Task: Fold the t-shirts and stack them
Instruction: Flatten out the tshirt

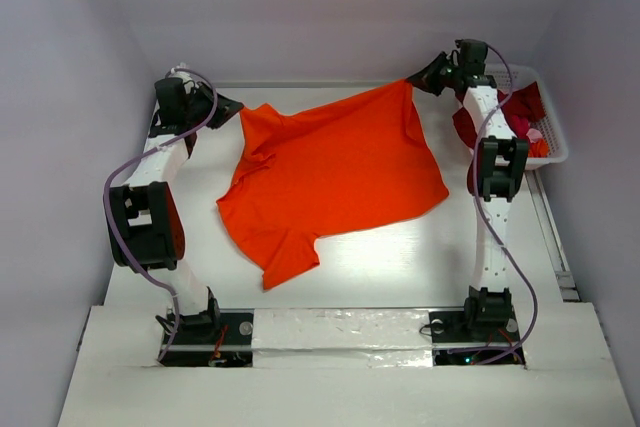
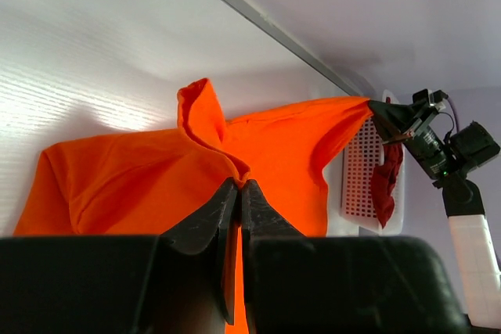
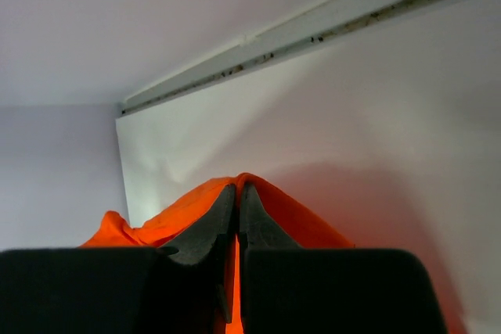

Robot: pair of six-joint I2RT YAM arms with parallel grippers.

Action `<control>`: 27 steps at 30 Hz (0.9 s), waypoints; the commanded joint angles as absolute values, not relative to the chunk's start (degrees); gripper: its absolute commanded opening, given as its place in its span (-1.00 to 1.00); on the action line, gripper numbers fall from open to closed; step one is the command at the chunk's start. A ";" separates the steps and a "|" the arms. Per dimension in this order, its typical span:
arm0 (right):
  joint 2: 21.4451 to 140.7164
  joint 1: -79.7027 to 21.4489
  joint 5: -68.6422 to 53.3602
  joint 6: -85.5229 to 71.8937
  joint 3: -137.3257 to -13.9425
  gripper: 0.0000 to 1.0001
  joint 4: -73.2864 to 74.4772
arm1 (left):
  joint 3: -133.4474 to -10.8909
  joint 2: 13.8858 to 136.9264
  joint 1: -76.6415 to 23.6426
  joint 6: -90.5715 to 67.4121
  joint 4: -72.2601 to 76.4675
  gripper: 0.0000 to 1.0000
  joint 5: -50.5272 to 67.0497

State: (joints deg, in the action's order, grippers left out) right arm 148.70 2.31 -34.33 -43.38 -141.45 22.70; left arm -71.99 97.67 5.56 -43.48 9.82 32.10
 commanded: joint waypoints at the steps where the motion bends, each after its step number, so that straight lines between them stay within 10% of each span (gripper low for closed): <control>1: 147.92 2.02 -37.44 -42.90 -139.33 -1.00 20.21 | -71.89 95.89 5.45 -42.10 10.81 -1.00 32.26; 16: 144.14 0.88 -37.18 -39.29 -132.28 -1.00 19.25 | -71.81 98.08 5.98 -42.45 10.28 -0.99 26.81; 20: 143.00 0.36 -37.35 -39.29 -130.08 -1.00 18.46 | -72.07 99.31 9.75 -43.59 11.60 -0.56 24.96; 23: 142.56 0.35 -37.35 -39.11 -128.59 -1.00 18.02 | -72.16 101.07 13.35 -46.14 12.39 0.36 26.19; 27: 141.94 -0.18 -37.35 -38.94 -128.14 -1.00 17.75 | -69.71 98.80 13.97 -47.11 12.04 0.82 25.59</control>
